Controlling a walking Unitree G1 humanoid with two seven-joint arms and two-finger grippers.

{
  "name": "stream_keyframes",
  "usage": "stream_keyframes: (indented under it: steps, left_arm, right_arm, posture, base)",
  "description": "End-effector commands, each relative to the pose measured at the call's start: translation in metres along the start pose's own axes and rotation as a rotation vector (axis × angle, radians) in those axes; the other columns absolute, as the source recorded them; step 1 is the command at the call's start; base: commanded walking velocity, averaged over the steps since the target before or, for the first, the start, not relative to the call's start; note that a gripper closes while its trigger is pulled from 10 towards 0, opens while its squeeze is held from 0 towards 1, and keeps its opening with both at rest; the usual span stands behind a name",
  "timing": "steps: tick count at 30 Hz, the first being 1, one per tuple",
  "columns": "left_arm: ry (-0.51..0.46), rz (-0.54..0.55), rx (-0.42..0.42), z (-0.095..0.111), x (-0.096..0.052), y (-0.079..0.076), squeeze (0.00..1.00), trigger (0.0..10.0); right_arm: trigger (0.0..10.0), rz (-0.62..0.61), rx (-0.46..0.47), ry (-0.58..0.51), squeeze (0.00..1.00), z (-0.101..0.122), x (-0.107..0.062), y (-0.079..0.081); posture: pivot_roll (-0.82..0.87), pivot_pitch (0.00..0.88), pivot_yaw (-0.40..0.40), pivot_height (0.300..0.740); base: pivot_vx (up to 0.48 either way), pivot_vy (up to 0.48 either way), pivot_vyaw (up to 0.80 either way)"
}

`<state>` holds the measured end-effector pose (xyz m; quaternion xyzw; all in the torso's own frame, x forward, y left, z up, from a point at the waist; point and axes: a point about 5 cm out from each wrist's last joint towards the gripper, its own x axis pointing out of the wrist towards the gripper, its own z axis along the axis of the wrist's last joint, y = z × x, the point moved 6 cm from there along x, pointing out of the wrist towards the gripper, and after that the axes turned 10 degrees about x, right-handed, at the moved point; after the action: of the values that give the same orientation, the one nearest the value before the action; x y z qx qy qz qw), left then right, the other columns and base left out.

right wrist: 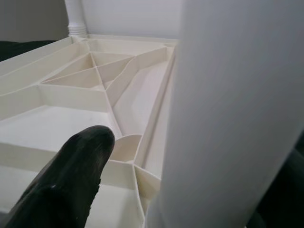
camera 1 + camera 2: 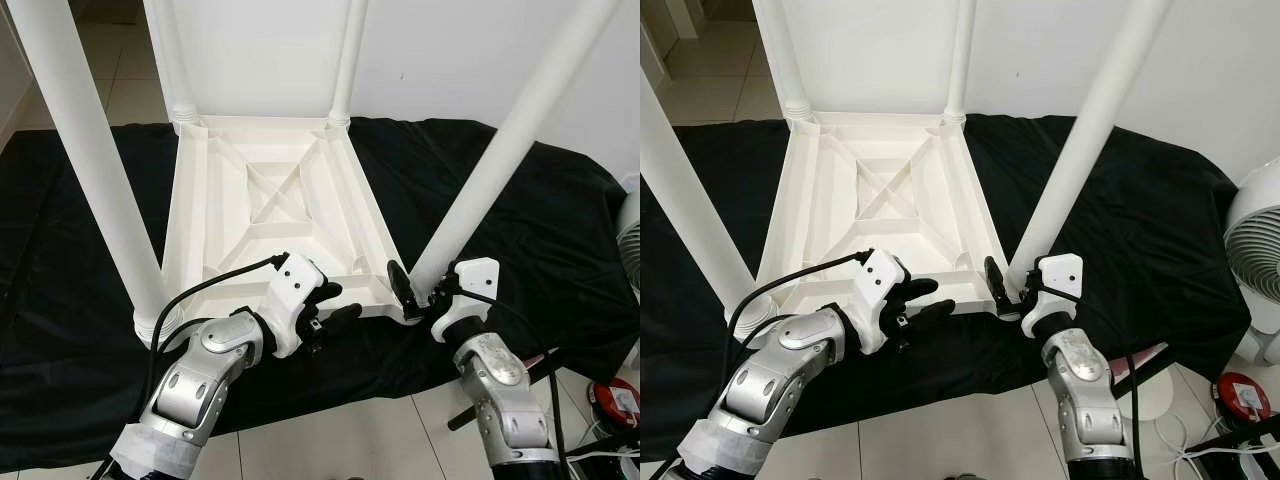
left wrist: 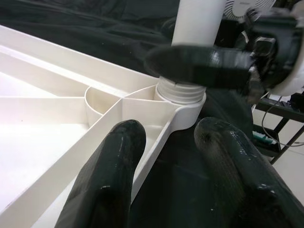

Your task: Building children table

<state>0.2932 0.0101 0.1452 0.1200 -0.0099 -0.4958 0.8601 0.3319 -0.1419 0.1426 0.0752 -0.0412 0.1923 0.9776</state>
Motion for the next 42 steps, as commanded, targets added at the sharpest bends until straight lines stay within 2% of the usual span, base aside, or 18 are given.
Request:
stream_keyframes:
  steps: [1,7,8,9,11,14,15,19,26,27,28,29,32,35,36,38,42]
  left_arm:
    - [-0.002,0.006,-0.002,0.001,0.001,-0.001,0.00,10.0]
    - [0.000,0.011,0.006,0.001,0.002,0.000,0.00,10.0]
    - [-0.003,0.014,0.006,0.003,0.003,0.001,0.00,10.0]
    - [-0.007,0.015,0.006,0.004,0.004,0.001,0.00,10.0]
    - [-0.011,0.017,0.007,0.006,0.005,0.001,0.00,10.0]
    - [-0.011,0.018,0.007,0.006,0.005,0.001,0.00,10.0]
    - [-0.012,0.023,0.006,0.007,0.005,0.001,0.00,10.0]
    - [-0.010,0.044,0.000,0.006,0.002,0.003,0.00,10.0]
    - [-0.011,0.049,-0.008,0.007,0.002,0.002,0.00,10.0]
    - [-0.011,0.051,-0.008,0.007,0.002,0.002,0.00,10.0]
    - [-0.011,0.051,-0.008,0.007,0.002,0.002,0.00,10.0]
    - [-0.011,0.052,-0.009,0.007,0.003,0.003,0.00,10.0]
    - [-0.006,0.059,-0.009,0.006,0.003,0.005,0.00,10.0]
    - [-0.001,0.068,-0.010,0.005,0.003,0.008,0.00,10.0]
    - [0.003,0.074,-0.011,0.004,0.002,0.010,0.00,10.0]
    - [0.004,0.077,-0.011,0.004,0.002,0.011,0.00,10.0]
    - [0.010,0.077,-0.015,0.003,0.000,0.013,0.00,10.0]
  right_arm:
    - [10.0,0.075,-0.008,0.020,0.00,0.000,0.002,-0.001]
    - [10.0,0.199,-0.061,0.069,0.00,-0.002,0.011,0.001]
    - [4.7,0.231,-0.075,0.088,0.00,-0.005,0.016,0.003]
    - [3.9,0.263,-0.082,0.107,0.00,-0.008,0.019,0.005]
    - [0.7,0.295,-0.091,0.133,0.00,-0.013,0.025,0.005]
    - [0.7,0.302,-0.087,0.143,0.00,-0.015,0.026,0.005]
    - [0.0,0.306,-0.084,0.155,0.00,-0.017,0.026,0.004]
    - [0.0,0.325,-0.067,0.189,0.00,-0.024,0.025,0.000]
    - [0.0,0.336,-0.044,0.176,0.00,-0.025,0.025,0.002]
    - [4.9,0.318,-0.054,0.168,0.00,-0.023,0.026,0.001]
    - [4.9,0.318,-0.054,0.168,0.00,-0.023,0.026,0.001]
    - [10.0,0.285,-0.055,0.153,0.00,-0.019,0.029,-0.002]
    - [10.0,0.171,-0.057,0.113,0.00,-0.009,0.035,-0.009]
    - [10.0,0.115,-0.052,0.095,0.00,-0.005,0.037,-0.011]
    - [10.0,0.058,-0.038,0.077,0.00,-0.002,0.038,-0.013]
    - [10.0,0.024,-0.028,0.067,0.00,-0.001,0.038,-0.013]
    - [10.0,-0.140,0.002,0.041,0.00,-0.003,0.033,-0.013]
  posture:
    - [0.04,0.018,-0.077,0.740]
    - [0.05,0.016,-0.077,0.740]
    - [0.05,0.015,-0.078,0.740]
    - [0.05,0.015,-0.078,0.740]
    - [0.06,0.014,-0.082,0.740]
    - [0.06,0.014,-0.084,0.740]
    - [0.07,0.015,-0.087,0.740]
    - [0.08,0.019,-0.095,0.740]
    - [0.07,0.031,-0.096,0.740]
    - [0.07,0.034,-0.095,0.740]
    - [0.07,0.034,-0.095,0.740]
    - [0.07,0.035,-0.093,0.740]
    - [0.06,0.044,-0.089,0.740]
    - [0.06,0.045,-0.089,0.740]
    - [0.05,0.049,-0.085,0.740]
    - [0.05,0.049,-0.085,0.740]
    - [0.05,0.052,-0.078,0.740]
  base:
    - [0.000,0.000,0.00]
    - [0.000,0.000,0.00]
    - [0.000,0.000,0.00]
    - [0.000,0.000,0.00]
    - [0.000,0.000,0.00]
    - [0.000,0.000,0.00]
    - [0.000,0.000,0.00]
    - [0.000,0.000,0.00]
    - [0.000,0.000,0.00]
    - [0.000,0.000,0.00]
    - [0.000,0.000,0.00]
    - [0.000,0.000,0.00]
    - [0.000,0.000,0.00]
    - [0.000,0.000,0.00]
    - [0.000,0.000,0.00]
    - [0.000,0.000,0.00]
    - [0.000,0.000,0.00]
